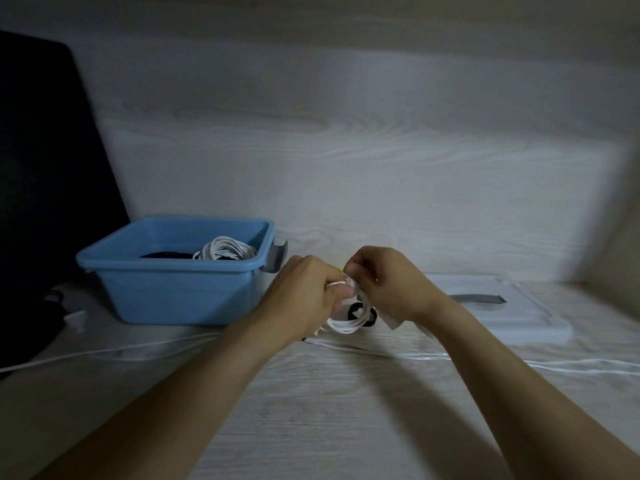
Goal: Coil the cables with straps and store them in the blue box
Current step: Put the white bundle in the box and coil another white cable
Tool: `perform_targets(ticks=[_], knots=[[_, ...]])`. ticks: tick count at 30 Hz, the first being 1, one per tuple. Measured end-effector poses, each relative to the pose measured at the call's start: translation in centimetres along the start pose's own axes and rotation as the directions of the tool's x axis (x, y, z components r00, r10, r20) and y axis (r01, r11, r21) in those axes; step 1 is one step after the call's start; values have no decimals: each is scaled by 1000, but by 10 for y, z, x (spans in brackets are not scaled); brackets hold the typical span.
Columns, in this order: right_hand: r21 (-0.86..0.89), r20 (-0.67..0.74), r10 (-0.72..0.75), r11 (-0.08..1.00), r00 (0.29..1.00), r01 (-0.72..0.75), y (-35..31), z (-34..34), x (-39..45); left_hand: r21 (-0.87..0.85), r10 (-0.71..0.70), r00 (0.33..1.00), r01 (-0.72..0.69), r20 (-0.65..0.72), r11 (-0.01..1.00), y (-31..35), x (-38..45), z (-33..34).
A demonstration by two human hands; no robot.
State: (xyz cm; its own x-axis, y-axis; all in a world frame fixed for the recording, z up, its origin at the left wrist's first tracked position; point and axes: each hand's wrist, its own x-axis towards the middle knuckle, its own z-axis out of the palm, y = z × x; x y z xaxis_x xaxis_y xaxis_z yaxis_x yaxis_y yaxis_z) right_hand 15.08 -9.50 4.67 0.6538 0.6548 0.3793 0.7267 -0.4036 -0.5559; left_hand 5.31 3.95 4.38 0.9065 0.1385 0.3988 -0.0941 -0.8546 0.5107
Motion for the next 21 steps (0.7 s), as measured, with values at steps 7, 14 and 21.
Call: perform_targets(ticks=[7, 14, 21], knots=[[427, 332, 167, 851, 928, -306, -2, -7, -5, 24, 43, 999, -43, 7, 999, 0, -2, -10], [745, 416, 308, 424, 856, -515, -1, -1, -4, -13, 85, 984, -88, -157, 996, 2, -3, -5], [845, 473, 367, 70, 801, -531, -5, 3, 0, 57, 203, 960, -195, -195, 979, 4, -3, -3]])
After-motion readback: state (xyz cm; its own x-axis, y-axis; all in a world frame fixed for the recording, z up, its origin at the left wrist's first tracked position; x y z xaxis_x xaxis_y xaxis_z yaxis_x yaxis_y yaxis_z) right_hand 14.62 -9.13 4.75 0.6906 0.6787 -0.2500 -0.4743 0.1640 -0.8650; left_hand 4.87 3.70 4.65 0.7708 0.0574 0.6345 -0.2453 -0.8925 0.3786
